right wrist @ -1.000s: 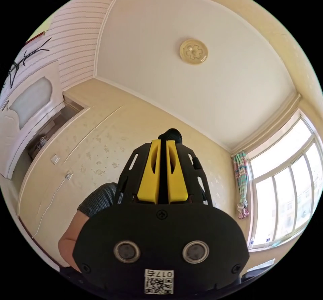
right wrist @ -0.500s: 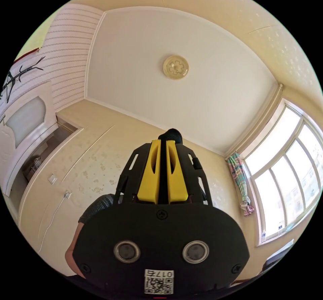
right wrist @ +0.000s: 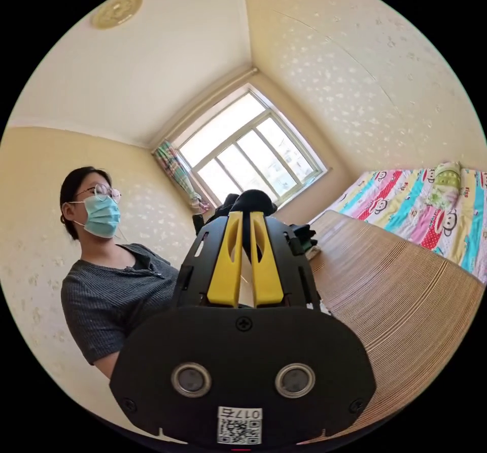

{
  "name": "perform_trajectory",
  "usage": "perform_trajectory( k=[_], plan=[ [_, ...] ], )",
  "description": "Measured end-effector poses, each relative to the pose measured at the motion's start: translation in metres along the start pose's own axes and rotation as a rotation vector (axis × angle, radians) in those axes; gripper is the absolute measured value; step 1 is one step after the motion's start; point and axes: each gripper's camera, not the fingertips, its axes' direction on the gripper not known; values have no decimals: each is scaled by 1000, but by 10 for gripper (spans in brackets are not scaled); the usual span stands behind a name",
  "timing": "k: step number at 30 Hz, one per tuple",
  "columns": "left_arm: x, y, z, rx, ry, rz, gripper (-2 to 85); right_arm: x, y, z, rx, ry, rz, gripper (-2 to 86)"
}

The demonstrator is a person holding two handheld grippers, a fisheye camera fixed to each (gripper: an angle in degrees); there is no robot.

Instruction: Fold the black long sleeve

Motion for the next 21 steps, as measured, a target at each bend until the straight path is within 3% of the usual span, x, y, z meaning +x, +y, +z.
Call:
perform_trajectory(
  k=[6,10,12,15,17,19,21],
  plan=[
    [48,-57,-33,48,97,93,-9,-15,13,1,186,-280,-10,26],
    [74,-129,-54,60,171,170,-8,-45,-62,9,242,-348,-16,26],
    [70,-184,-46,-4,158,102,-7,-41,-94,13,290,-264,103,26],
    [36,-238,-1,-112,96,11,-3,1,-151,15,297,15,225,27],
    [-6,-262,53,-195,93,-89,4,76,-208,27,203,391,269,29],
    [-56,-280,123,-286,70,-207,25,159,-245,45,111,610,340,30],
    [-125,-294,219,-420,-111,-322,51,245,-262,55,47,765,470,30]
  ],
)
